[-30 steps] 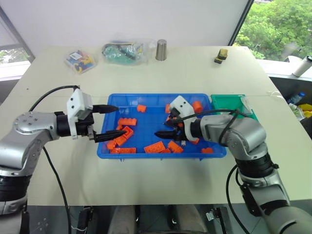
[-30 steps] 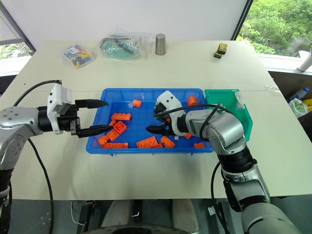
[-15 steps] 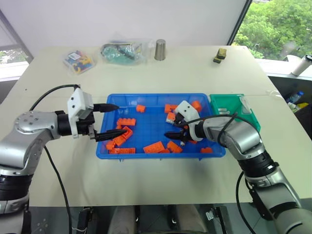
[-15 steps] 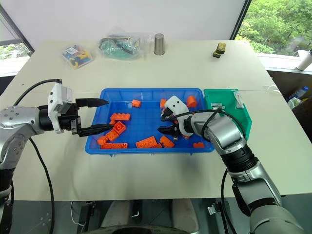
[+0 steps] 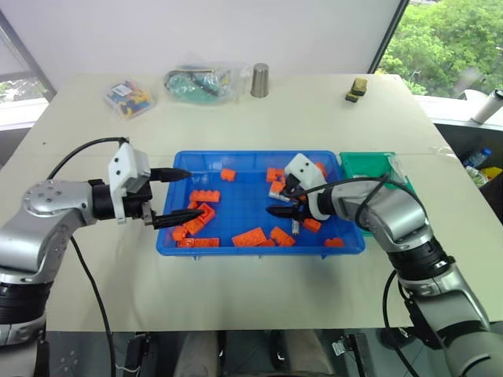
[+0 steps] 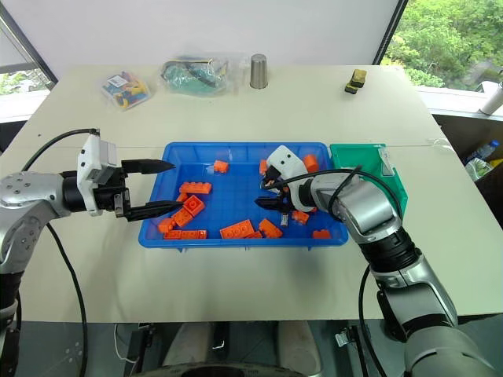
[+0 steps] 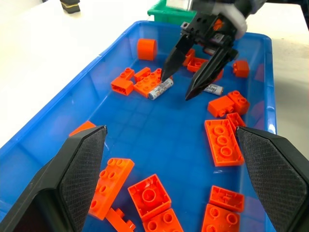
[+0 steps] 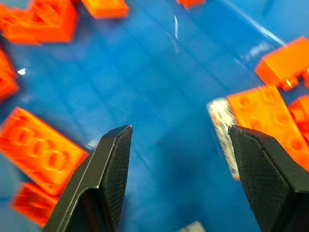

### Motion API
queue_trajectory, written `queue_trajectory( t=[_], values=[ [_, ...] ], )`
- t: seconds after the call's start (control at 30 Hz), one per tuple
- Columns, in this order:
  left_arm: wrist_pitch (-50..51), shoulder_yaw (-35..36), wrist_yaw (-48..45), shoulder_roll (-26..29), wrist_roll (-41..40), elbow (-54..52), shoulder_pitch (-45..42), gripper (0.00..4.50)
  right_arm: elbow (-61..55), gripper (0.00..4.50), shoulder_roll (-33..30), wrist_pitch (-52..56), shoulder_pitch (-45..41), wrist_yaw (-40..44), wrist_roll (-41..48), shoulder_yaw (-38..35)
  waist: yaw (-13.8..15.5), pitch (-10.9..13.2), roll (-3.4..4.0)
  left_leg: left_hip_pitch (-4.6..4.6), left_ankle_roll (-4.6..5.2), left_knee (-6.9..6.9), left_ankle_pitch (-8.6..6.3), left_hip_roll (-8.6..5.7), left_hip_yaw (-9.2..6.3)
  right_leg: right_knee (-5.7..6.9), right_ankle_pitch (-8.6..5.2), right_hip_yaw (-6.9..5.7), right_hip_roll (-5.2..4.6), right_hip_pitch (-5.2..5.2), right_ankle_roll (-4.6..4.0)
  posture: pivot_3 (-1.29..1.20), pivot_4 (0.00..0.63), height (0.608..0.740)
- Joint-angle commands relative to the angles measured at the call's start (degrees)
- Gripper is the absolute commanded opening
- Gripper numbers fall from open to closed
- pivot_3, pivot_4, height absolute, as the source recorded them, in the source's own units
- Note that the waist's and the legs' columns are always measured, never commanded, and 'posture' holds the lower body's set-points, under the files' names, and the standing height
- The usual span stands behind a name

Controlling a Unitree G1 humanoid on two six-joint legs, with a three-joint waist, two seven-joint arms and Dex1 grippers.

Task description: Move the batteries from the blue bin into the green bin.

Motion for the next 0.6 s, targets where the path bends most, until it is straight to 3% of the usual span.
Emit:
queue_trajectory(
  t=[0.03, 0.37, 0.47, 0.6],
  values=[
    [0.0, 0.6, -0.3, 0.8, -0.4, -1.4, -0.9, 4.5, 2.5, 3.26, 0.1, -4.5, -0.5, 1.3, -2.5, 1.3, 0.0, 0.0, 0.0, 0.01, 0.0, 0.0, 0.0, 0.0, 0.01, 0.0, 0.0, 0.0, 0.0, 0.01, 0.0, 0.0, 0.15, 0.739],
    [0.6, 0.7, -0.4, 1.0, -0.6, -2.3, -0.6, 4.5, 4.7, 3.26, -0.2, -8.8, 2.4, 3.8, -7.1, 4.6, 0.0, 0.0, -0.01, 0.02, 0.0, 0.01, 0.0, 0.01, -0.01, 0.0, 0.0, 0.0, 0.02, 0.03, 0.0, 0.0, 0.15, 0.739],
    [0.6, 0.6, -0.4, 0.8, -0.4, -2.1, -0.9, 4.5, 5.1, 2.5, 0.2, -10.1, 3.0, 3.5, -8.4, 4.6, 0.0, 0.0, -0.02, 0.04, 0.0, 0.01, 0.0, 0.01, -0.01, 0.0, 0.0, 0.0, 0.02, 0.06, 0.0, 0.0, 0.15, 0.739],
    [0.7, -0.1, -0.8, 0.6, -0.3, -2.0, -1.5, 4.5, 3.2, 0.52, 0.7, -8.4, 3.5, 3.7, -7.7, 3.5, 0.0, 0.0, -0.02, 0.06, 0.0, 0.02, 0.0, 0.01, -0.02, 0.01, 0.0, 0.0, 0.03, 0.07, 0.0, 0.0, 0.15, 0.739]
  ],
)
